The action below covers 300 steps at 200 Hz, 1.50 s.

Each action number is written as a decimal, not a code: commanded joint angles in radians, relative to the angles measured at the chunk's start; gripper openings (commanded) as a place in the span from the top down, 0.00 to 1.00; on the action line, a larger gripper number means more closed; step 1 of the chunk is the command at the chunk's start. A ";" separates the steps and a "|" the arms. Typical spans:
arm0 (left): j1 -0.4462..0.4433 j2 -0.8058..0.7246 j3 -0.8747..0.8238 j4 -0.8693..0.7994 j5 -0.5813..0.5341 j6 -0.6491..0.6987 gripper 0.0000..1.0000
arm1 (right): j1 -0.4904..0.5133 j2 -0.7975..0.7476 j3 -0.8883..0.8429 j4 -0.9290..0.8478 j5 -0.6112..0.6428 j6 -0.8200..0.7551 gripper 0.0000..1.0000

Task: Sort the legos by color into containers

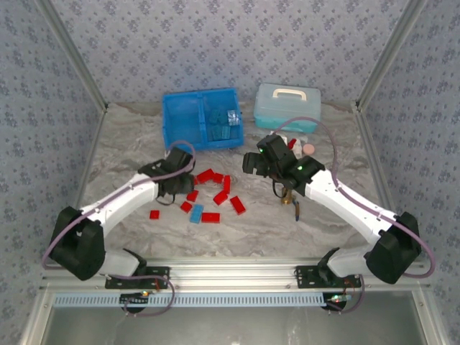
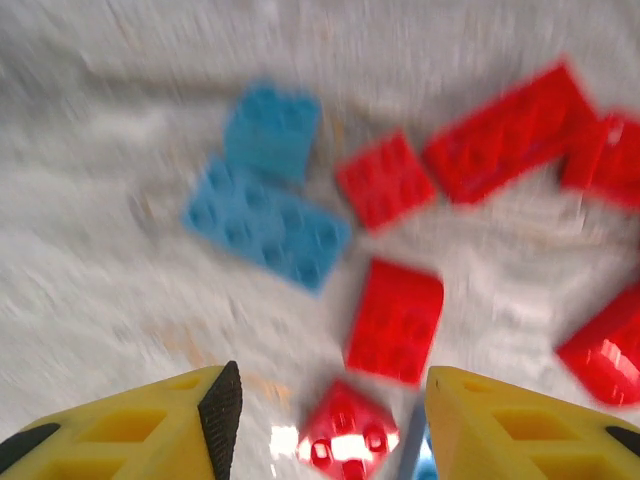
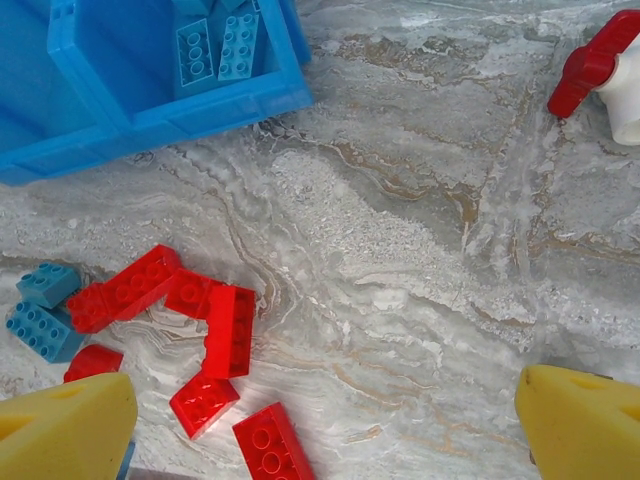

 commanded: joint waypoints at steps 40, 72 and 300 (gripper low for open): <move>-0.141 -0.124 -0.099 0.001 0.086 -0.189 0.48 | 0.004 0.008 0.010 -0.003 -0.005 0.022 0.00; -0.183 -0.117 -0.146 0.002 0.102 -0.202 0.54 | 0.006 0.017 0.017 0.004 -0.012 0.029 0.00; -0.226 0.121 -0.185 0.144 0.098 -0.134 0.51 | 0.020 0.020 0.028 -0.024 0.007 0.032 0.00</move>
